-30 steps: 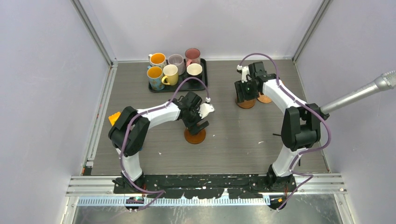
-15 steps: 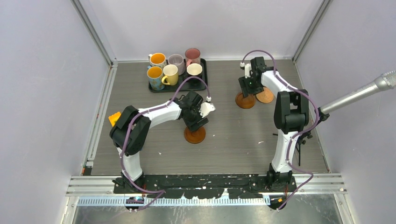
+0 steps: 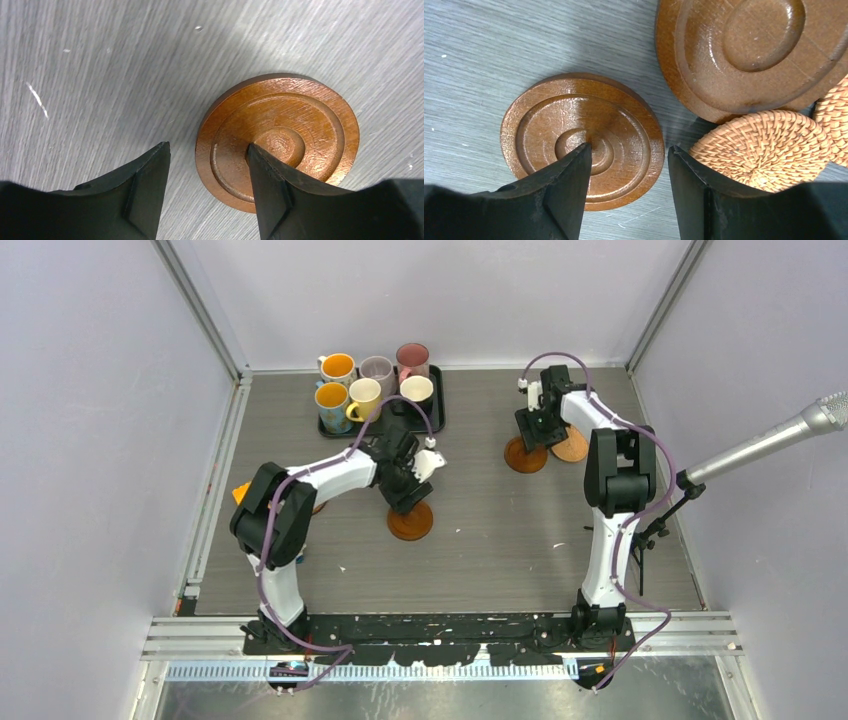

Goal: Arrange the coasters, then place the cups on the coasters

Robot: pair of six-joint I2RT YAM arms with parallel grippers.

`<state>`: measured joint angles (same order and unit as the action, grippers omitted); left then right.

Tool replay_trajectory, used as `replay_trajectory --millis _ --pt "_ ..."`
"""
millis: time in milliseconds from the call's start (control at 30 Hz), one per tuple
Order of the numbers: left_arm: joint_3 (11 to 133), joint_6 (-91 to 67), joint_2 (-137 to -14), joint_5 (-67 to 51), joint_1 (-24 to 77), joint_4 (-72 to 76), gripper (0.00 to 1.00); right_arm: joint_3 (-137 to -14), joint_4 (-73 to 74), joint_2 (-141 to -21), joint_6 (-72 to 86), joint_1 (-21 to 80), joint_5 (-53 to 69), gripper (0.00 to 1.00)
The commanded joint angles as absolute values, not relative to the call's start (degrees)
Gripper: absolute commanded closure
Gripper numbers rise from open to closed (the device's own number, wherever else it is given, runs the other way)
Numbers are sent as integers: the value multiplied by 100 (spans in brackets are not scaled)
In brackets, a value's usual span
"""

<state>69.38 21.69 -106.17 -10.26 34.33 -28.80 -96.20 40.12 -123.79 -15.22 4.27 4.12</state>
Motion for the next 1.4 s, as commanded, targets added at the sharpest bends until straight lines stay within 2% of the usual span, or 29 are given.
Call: replay_trajectory --millis 0,267,533,1000,1367 --pt "6871 2500 -10628 -773 3089 -3188 40 -9782 4192 -12419 -1618 448 592 38" --pt "6704 2756 -10488 -818 2502 -3279 41 -9453 4232 -12322 -1405 657 878 49" --pt "6753 2826 -10576 -797 1935 -3265 41 -9159 3954 -12197 -865 1263 1064 55" --pt "6972 2821 -10723 -784 1307 -3228 42 -8913 3550 -12085 -3 2702 1309 57" --pt "6897 2760 -10658 -882 1162 -3231 43 -9223 3421 -12283 481 3312 1372 57"
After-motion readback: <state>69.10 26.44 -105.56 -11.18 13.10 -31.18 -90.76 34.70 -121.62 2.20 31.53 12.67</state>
